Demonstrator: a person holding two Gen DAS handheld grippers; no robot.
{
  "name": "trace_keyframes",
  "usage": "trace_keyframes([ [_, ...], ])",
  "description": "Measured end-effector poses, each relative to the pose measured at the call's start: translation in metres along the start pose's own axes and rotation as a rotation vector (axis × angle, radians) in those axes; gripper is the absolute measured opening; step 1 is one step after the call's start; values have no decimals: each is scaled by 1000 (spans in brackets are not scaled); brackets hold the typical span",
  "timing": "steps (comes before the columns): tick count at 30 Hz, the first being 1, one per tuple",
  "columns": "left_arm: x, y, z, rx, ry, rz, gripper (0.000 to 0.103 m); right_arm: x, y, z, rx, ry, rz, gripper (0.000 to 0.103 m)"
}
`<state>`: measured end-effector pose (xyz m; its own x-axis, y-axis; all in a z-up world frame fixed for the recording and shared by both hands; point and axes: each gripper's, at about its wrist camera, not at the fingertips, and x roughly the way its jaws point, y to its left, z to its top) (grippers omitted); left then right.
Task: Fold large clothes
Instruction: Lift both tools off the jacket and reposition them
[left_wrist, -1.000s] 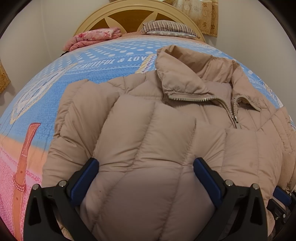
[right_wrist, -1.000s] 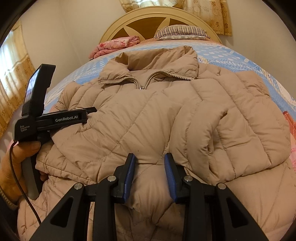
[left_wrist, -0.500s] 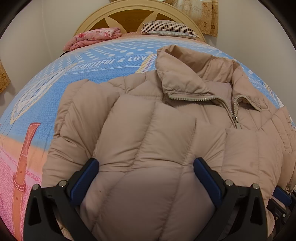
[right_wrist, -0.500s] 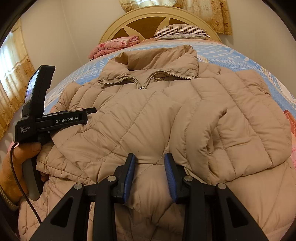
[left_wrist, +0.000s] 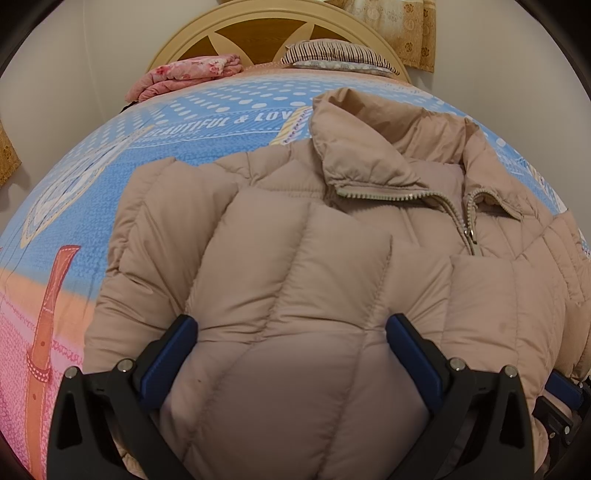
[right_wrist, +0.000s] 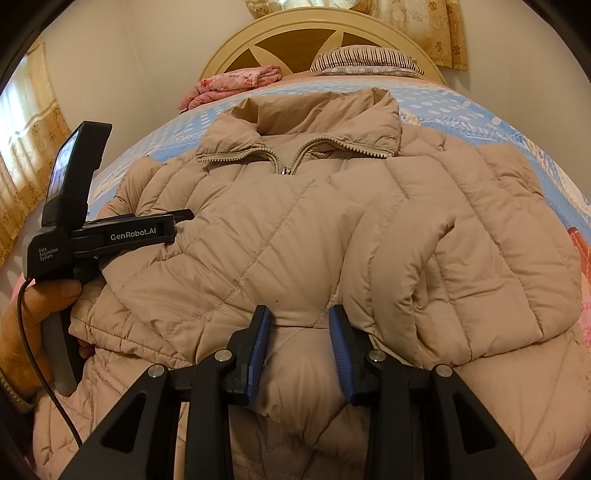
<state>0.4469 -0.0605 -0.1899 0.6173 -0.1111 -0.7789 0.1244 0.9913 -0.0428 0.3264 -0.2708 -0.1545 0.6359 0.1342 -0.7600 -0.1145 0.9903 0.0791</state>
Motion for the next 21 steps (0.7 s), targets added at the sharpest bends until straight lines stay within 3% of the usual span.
trace_keyframes([
  [8, 1, 0, 0, -1, -3, 0, 103, -1, 1, 1, -1, 7, 0, 35],
  [13, 1, 0, 0, -2, -3, 0, 103, -16, 0, 13, -28, 64, 44, 35],
  [17, -4, 3, 2, 0, 6, -25, 103, -40, -8, 36, -60, 17, 65, 44],
  [19, -13, 6, 3, 3, 8, -41, 103, -47, -16, 57, -65, -15, 68, 53],
  [20, -20, 7, 4, 5, -3, -58, 103, -47, -22, 68, -66, -25, 62, 63],
  [21, -30, 8, 5, 10, -19, -79, 103, -43, -28, 81, -61, -34, 55, 65],
])
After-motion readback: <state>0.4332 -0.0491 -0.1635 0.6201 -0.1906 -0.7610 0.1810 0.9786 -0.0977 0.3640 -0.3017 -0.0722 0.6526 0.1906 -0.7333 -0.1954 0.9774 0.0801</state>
